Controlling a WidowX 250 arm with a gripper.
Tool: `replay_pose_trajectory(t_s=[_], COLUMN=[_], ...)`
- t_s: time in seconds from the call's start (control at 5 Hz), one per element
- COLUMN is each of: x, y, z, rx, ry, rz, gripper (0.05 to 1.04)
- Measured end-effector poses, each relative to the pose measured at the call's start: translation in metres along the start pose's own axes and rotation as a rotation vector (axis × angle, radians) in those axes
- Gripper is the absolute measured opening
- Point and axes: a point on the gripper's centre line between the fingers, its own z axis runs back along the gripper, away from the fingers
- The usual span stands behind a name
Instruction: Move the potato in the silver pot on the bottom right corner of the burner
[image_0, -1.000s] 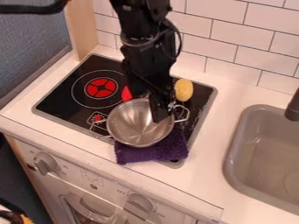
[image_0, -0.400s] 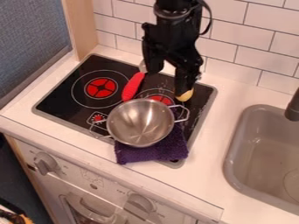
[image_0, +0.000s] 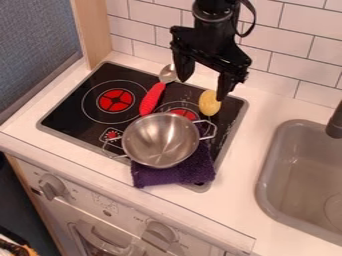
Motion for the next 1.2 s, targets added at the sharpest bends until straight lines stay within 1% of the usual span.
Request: replay_pose_trajectory(t_s=[0.2,0.6,0.8,1.0,1.2], x=[0.012,0.021,0.028,0.027,0.023], y=[-0.002,0.005,0.007,0.01,0.012], z=[-0.018,-0.047,-0.059,-0.074,-0.085], rx=[-0.002,-0.01,-0.009,-0.024,-0.049], ry=[-0.054,-0.026,-0.012,0.028,0.043], rz=[0.009,0.028,0.018,0.019,0.017], gripper=[1.006,1.006,1.006,1.006,0.954])
